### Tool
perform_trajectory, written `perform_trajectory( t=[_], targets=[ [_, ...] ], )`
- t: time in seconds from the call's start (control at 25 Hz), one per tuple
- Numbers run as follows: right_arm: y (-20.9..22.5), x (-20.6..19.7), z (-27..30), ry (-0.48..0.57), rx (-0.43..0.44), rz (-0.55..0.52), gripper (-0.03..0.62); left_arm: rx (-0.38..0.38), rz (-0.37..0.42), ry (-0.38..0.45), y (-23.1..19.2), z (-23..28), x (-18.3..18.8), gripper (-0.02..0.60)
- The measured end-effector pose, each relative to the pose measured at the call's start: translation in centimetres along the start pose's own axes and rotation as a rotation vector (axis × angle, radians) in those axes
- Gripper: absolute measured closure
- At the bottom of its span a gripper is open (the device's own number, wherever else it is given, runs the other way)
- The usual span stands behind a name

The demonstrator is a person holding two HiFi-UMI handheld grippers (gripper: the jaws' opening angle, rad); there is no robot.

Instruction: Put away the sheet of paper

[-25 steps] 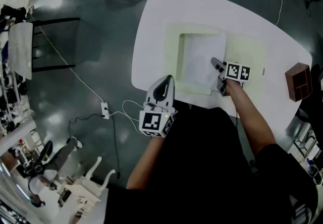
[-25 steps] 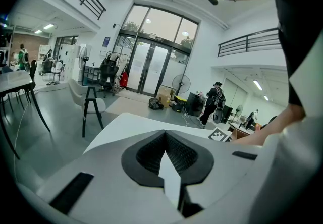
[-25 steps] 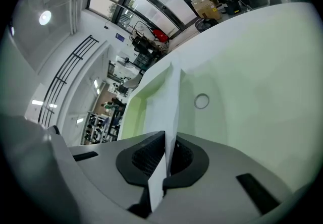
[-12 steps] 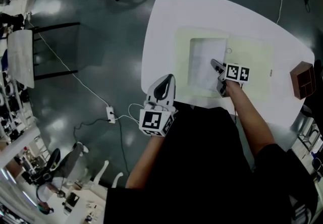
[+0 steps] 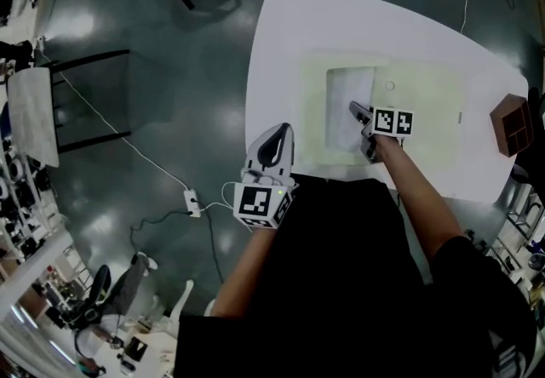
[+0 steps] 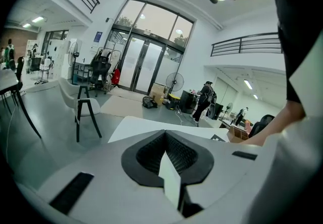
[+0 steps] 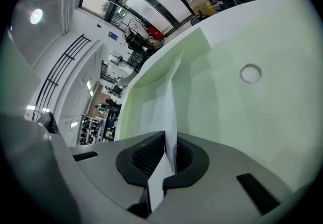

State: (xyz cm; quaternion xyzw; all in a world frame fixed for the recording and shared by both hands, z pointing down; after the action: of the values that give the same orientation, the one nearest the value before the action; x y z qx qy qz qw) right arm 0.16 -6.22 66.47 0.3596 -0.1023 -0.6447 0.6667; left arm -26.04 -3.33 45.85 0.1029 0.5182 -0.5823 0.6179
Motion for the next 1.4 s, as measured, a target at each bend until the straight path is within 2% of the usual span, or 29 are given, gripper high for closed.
perform_trajectory(
  t=[0.32, 0.48, 0.72, 0.92, 1.08, 1.4],
  targets=[
    [-0.2, -0.2, 0.5, 0.019, -0.025, -0.006, 0.592, -0.05, 0.012, -0.008, -1.1, 0.6, 0.6, 0.58],
    [-0.2, -0.3, 0.0, 0.063, -0.026, 0.029, 0.589, -0.066, 0.016, -0.012, -2.0, 0.1, 1.2, 0.58],
    [-0.3, 0.4, -1.1, 0.117, -0.066, 0.033, 0.501, -0.123, 0.014, -0.009, -3.1, 0.3, 1.5, 0.579],
    [0.1, 0.4, -3.6, 0.149, -0.136, 0.024, 0.45, -0.184, 0.015, 0.002, -2.9, 0.5, 1.6, 0.579],
    [0.8, 0.1, -6.6, 0.174, -0.147, 0.018, 0.431, -0.208, 0.042, 0.002, -2.2, 0.9, 1.3, 0.579],
    [2.7, -0.7, -14.0, 0.258, -0.184, -0.019, 0.43, -0.205, 0.07, 0.023, 1.3, 1.8, 1.1, 0.579]
  ],
)
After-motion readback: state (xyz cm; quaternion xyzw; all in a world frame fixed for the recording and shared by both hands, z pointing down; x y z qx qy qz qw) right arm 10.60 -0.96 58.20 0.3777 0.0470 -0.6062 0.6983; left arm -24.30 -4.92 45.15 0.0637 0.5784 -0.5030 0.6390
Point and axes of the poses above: the fingertips, and each gripper's own axes: z forward along the fingers, y to its right, x out of its top, the point moved 7 cm from there along -z, backward along the fingers, and after that the axes turned 10 degrees about -z, right-handed, at the moved point
